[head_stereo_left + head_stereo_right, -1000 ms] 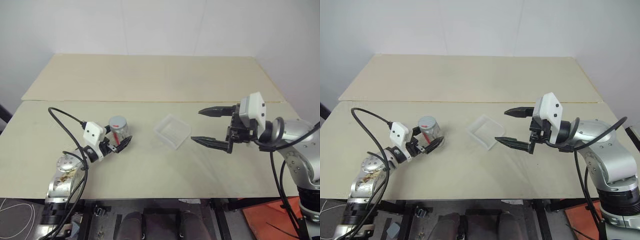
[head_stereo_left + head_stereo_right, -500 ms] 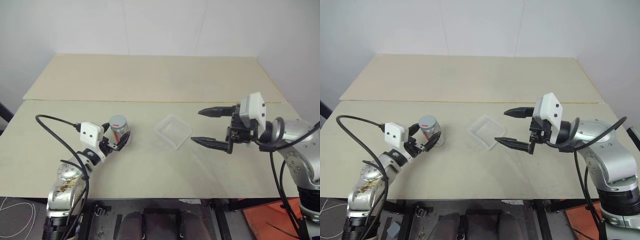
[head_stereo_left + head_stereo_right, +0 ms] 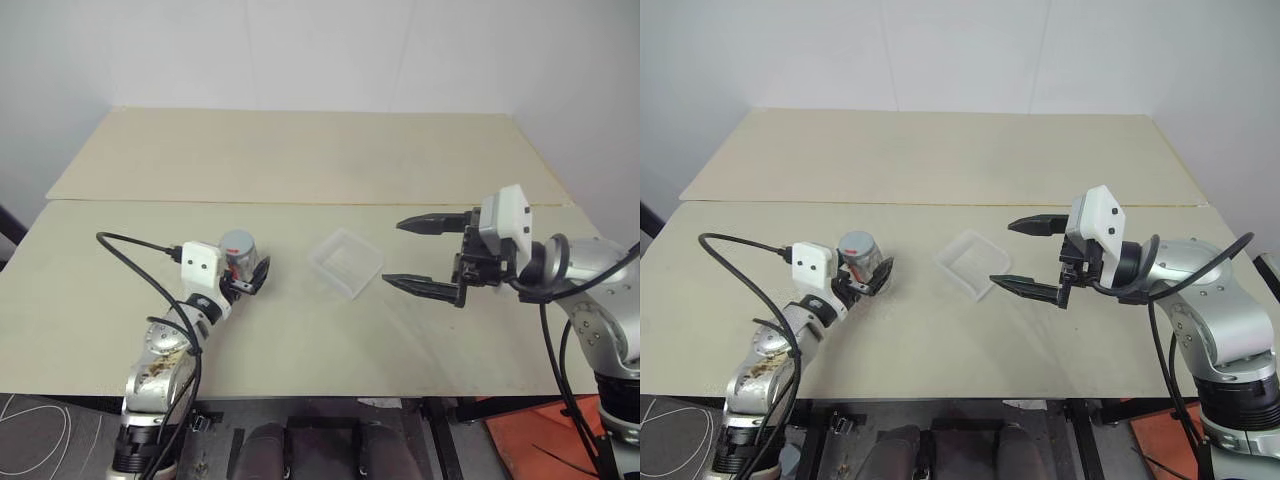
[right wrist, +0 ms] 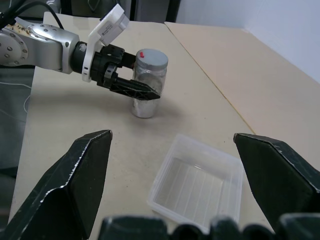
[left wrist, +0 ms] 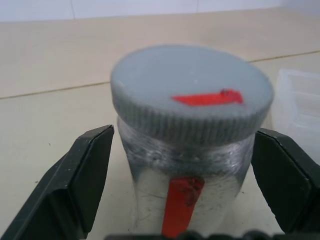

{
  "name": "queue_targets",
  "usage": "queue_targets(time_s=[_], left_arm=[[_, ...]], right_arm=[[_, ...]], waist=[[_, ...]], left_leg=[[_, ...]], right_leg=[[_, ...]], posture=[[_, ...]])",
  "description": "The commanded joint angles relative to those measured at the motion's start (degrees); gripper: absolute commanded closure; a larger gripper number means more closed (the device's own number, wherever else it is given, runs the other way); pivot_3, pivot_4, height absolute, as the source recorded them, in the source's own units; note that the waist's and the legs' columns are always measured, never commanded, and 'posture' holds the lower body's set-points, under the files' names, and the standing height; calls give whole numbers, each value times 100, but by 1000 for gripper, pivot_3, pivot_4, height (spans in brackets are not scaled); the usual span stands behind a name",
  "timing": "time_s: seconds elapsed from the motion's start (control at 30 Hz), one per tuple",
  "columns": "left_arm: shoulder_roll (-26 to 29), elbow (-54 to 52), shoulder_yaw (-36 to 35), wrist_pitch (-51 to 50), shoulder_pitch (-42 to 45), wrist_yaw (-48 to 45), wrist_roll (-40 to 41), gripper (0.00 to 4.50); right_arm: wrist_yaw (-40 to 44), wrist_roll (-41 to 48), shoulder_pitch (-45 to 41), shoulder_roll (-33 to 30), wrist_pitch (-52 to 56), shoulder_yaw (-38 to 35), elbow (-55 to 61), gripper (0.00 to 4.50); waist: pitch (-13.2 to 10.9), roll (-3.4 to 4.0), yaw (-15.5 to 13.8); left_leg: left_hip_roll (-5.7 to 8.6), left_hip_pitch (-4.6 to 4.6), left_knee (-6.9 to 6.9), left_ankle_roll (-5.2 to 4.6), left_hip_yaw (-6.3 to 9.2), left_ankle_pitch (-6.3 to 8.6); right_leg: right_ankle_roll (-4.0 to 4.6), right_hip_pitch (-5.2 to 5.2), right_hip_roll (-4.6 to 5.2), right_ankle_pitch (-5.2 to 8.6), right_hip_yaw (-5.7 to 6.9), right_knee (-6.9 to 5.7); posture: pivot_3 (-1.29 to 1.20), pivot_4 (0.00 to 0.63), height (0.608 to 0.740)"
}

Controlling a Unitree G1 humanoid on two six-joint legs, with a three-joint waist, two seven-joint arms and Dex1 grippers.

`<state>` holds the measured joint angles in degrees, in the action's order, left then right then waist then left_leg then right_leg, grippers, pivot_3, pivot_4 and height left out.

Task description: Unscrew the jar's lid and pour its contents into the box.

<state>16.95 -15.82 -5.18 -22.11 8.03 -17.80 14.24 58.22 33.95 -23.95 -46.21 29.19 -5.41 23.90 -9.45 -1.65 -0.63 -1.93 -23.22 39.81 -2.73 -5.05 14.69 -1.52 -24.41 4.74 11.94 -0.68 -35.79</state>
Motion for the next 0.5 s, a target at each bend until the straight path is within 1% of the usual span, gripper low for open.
queue_targets(time_s=[0.03, 0.23, 0.33, 0.37, 0.4, 0.43, 0.5], left_arm=[[-76, 66, 83, 334, 111, 16, -121, 52], [-181, 268, 107, 568, 209, 60, -207, 52], [-190, 314, 116, 667, 219, 79, -276, 594], [-197, 321, 111, 698, 216, 81, -285, 851], [-207, 326, 106, 716, 215, 96, -305, 1253], [-208, 325, 99, 726, 211, 101, -314, 1474], [-202, 326, 79, 726, 206, 106, -320, 2204]], right_arm=[[6, 18, -136, -46, -139, -128, 70, 0], [10, 11, -145, -50, -131, -135, 86, 0], [3, 2, -136, -65, -126, -141, 100, 0], [1, 0, -132, -68, -124, -143, 107, 0], [-2, -1, -130, -72, -121, -144, 114, 0], [0, 8, -123, -75, -114, -149, 125, 0], [4, 15, -114, -80, -109, -153, 135, 0]], waist=[[0, 0, -1], [0, 0, 0], [0, 0, 0], [0, 0, 0], [0, 0, 0], [0, 0, 0], [0, 0, 0]], left_leg=[[0, 0, 0, 0, 0, 0], [-1, 0, 0, 0, 1, 0], [0, -1, 0, 0, 0, 0], [0, -1, 0, 0, 0, 0], [0, -1, 0, 0, 0, 0], [-1, -1, 0, 0, 0, 0], [-1, -1, 0, 0, 1, 0]], right_leg=[[0, 0, 0, 0, 0, 0], [0, 0, 0, 0, 1, 0], [0, 0, 0, 0, 0, 0], [0, 0, 0, 0, 0, 0], [0, 0, 0, 0, 0, 0], [0, 0, 0, 0, 1, 0], [0, 0, 0, 0, 0, 0]], posture=[[0, 150, 740], [0, 150, 740], [0, 150, 740], [0, 150, 740], [0, 150, 740], [0, 150, 740], [0, 150, 740]])
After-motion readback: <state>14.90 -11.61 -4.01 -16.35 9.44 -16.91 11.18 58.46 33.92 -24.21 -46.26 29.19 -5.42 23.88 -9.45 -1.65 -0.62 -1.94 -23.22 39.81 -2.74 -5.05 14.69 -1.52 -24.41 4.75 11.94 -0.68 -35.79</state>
